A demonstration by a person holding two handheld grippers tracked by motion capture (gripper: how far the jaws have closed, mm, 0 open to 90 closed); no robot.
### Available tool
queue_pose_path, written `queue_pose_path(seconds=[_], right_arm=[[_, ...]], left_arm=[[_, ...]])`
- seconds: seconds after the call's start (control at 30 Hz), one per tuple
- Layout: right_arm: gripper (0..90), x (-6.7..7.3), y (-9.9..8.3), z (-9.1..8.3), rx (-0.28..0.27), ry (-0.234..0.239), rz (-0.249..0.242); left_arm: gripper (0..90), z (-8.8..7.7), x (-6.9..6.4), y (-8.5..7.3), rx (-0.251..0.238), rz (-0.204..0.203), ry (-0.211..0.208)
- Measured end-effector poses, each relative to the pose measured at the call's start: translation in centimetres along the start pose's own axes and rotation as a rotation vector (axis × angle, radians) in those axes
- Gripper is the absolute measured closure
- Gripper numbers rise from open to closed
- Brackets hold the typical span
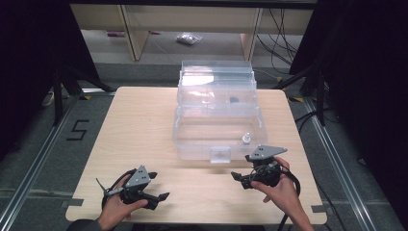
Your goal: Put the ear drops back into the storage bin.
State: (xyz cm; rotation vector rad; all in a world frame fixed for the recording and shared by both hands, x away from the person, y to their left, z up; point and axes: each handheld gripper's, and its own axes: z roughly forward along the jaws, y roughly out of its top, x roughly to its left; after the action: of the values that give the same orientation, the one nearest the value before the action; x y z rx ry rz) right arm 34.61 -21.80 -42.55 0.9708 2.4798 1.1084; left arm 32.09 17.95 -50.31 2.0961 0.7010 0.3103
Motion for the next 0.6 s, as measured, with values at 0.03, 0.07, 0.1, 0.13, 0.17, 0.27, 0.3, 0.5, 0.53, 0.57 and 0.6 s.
queue_pose_path(seconds=[0.03, 0.07, 0.1, 0.13, 0.17, 0.27, 0.3, 0.5, 0.53, 0.57, 0.6], right_arm=[[20.7, 0.0, -0.3, 0.0, -0.003, 0.001, 0.005], [20.7, 0.0, -0.3, 0.0, -0.003, 0.001, 0.005], [20.7, 0.0, -0.5, 0.0, -0.003, 0.002, 0.004], [20.7, 0.0, -0.7, 0.0, -0.009, 0.009, -0.008], [20.6, 0.0, -0.8, 0.0, -0.01, 0.002, 0.001], [20.6, 0.1, -1.3, 0.0, -0.007, 0.01, 0.0], [20.5, 0.0, -1.4, 0.0, -0.012, 0.019, -0.004], [20.8, 0.0, -2.2, -0.4, -0.022, 0.0, 0.015], [20.8, 0.0, -2.2, -0.4, -0.022, 0.0, 0.015], [20.8, 0.0, -2.4, -0.5, -0.019, 0.002, 0.021], [20.8, 0.0, -2.6, -0.5, -0.012, 0.007, 0.032]], left_arm=[[14.9, 0.0, 0.1, 0.0, 0.003, 0.009, 0.002], [14.9, 0.0, 0.1, 0.0, 0.003, 0.009, 0.002], [14.9, 0.0, 0.1, 0.0, 0.003, 0.009, 0.003], [14.9, 0.0, 0.1, 0.0, 0.001, 0.008, 0.003], [14.9, 0.0, 0.0, 0.0, -0.005, -0.001, 0.0], [14.9, 0.0, 0.0, 0.0, -0.004, 0.003, 0.001], [14.9, 0.0, 0.0, 0.0, -0.002, 0.006, 0.002], [14.9, -0.1, 0.1, 0.0, 0.002, 0.01, 0.004], [14.9, -0.1, 0.1, 0.0, 0.002, 0.01, 0.004], [14.9, 0.0, 0.0, 0.0, 0.0, 0.007, 0.003], [14.9, 0.0, 0.0, 0.0, -0.005, 0.002, 0.001]])
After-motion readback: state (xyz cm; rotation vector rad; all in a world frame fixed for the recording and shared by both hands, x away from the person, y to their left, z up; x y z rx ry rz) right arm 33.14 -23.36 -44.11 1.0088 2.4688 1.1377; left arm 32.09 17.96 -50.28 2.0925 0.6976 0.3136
